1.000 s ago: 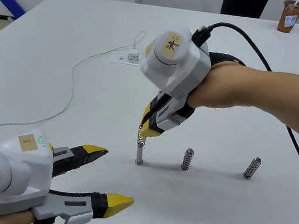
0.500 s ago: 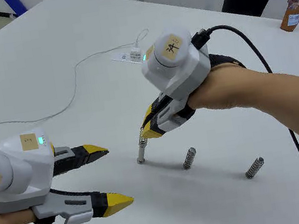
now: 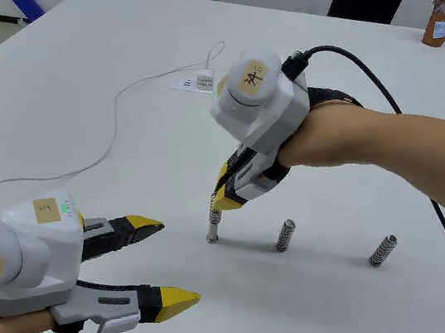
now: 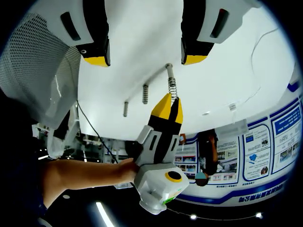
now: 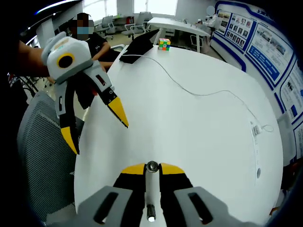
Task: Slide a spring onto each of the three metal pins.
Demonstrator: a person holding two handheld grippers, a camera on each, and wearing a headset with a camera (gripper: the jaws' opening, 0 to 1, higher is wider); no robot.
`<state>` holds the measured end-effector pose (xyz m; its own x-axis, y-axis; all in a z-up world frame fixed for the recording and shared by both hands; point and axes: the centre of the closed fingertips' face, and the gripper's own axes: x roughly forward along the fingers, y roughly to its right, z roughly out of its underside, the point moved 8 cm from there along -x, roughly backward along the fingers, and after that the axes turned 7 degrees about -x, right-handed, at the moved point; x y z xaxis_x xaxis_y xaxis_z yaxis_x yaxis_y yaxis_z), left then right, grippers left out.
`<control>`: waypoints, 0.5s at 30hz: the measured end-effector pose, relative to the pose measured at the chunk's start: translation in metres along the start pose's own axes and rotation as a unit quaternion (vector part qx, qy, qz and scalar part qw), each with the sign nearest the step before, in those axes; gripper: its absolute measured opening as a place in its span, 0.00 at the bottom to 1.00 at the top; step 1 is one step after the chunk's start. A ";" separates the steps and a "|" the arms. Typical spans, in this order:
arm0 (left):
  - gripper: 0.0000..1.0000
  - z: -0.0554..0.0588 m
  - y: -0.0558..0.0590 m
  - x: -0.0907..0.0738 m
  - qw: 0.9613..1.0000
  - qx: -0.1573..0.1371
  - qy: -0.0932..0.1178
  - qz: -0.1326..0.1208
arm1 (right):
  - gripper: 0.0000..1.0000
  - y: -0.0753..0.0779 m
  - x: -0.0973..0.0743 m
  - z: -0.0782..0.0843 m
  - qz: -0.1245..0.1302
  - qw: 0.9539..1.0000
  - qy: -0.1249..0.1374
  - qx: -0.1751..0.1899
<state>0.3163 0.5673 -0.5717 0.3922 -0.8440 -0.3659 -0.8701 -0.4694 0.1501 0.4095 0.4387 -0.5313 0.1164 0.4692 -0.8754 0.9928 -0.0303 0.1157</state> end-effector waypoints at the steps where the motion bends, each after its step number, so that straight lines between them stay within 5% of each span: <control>1: 0.62 0.000 0.000 0.000 1.000 0.000 0.000 0.000 | 0.11 0.000 0.001 0.000 0.000 1.000 0.000 0.000; 15: 0.62 0.001 0.000 0.002 1.000 0.000 -0.004 0.002 | 0.11 0.001 0.017 0.008 -0.007 1.000 -0.006 0.013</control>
<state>0.3163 0.5659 -0.5730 0.3863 -0.8439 -0.3723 -0.8715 -0.4662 0.1523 0.4123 0.4396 -0.5497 0.1023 0.4584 -0.8828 0.9948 -0.0467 0.0911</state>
